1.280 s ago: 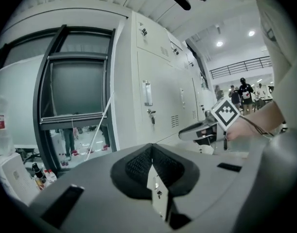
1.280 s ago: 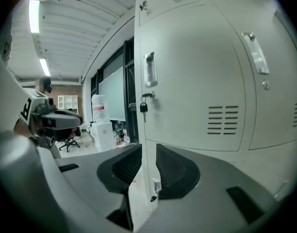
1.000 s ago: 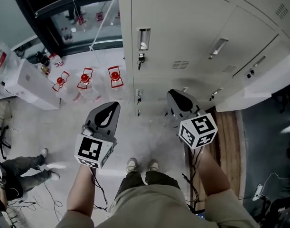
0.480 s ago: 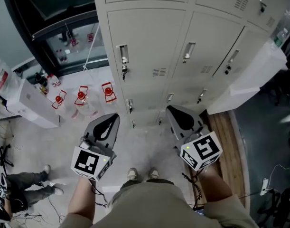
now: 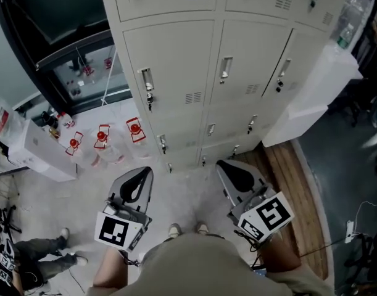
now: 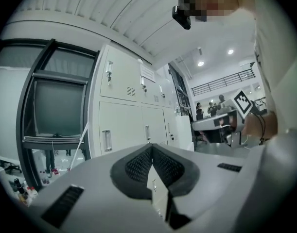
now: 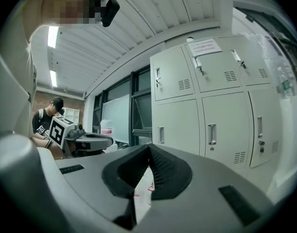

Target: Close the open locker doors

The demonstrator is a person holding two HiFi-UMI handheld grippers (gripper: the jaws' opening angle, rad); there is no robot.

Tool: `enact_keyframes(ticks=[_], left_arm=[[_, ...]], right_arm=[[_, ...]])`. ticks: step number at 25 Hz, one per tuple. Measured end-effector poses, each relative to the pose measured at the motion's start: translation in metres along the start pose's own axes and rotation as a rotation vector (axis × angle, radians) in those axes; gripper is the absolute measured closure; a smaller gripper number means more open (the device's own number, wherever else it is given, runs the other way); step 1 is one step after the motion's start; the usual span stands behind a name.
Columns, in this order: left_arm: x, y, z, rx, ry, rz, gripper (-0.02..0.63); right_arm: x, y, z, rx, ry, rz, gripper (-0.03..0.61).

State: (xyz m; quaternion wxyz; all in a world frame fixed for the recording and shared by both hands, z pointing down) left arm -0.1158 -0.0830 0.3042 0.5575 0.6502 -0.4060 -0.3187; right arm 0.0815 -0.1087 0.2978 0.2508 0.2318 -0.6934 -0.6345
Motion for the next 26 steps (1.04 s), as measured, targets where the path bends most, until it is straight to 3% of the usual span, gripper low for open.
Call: enact_keyframes(ticks=[9,26], left_arm=[[-0.001,0.007,-0.009,-0.017,0.016,0.019,0.607],[-0.008,-0.002,0.007,0.015,-0.021,0.021,0.607]], right_arm=[[-0.012,0.007,0.003,0.053,-0.003,-0.008,0.572],[0.001,-0.01,0.003,0.007,-0.032,-0.028,0.572]])
Point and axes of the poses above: the fingertips, and each gripper's own axes: x forward along the fingers, z to its left, y out of its underside, the point moved 4 cm from there along -x, backward along the fingers, and after that the axes turned 3 degrees about x, right-handed, at the moved point
